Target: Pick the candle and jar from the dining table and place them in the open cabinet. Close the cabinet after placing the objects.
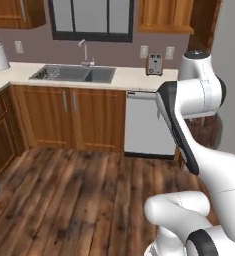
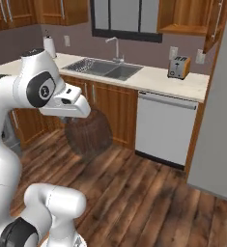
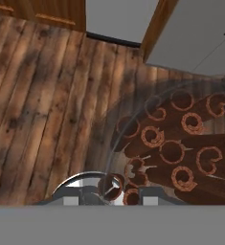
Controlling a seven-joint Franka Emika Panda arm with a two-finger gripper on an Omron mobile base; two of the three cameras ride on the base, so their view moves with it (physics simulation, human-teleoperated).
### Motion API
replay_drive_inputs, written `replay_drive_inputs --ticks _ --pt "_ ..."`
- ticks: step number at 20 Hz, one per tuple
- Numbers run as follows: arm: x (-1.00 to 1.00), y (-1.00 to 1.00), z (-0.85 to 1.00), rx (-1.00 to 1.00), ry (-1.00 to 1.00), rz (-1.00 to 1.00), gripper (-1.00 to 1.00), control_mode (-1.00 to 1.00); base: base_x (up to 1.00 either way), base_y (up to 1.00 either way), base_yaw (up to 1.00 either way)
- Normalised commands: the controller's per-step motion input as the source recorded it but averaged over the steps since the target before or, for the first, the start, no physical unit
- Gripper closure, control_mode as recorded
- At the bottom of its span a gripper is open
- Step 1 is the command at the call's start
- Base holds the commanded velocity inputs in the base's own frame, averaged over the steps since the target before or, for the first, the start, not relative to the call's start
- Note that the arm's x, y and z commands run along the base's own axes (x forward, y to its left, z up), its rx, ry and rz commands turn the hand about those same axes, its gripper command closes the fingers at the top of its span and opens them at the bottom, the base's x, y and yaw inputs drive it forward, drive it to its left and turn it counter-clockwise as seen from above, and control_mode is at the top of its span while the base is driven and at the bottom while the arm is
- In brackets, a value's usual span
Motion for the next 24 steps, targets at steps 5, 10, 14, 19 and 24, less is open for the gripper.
replay_drive_inputs --ticks 5,10,14,19,24 --pt "0.00 0.00 0.00 0.00 0.00 0.00 1.00 1.00 1.00 0.38 -0.31" --pt "0.00 0.00 0.00 0.00 0.00 0.00 1.00 1.00 0.98 0.47 -0.31" --pt "0.00 0.00 0.00 0.00 0.00 0.00 1.00 1.00 0.99 0.40 -0.31" --pt "0.00 0.00 0.00 0.00 0.00 0.00 1.00 1.00 0.98 0.40 -0.31" --pt "0.00 0.00 0.00 0.00 0.00 0.00 1.00 1.00 0.94 0.43 -0.32"
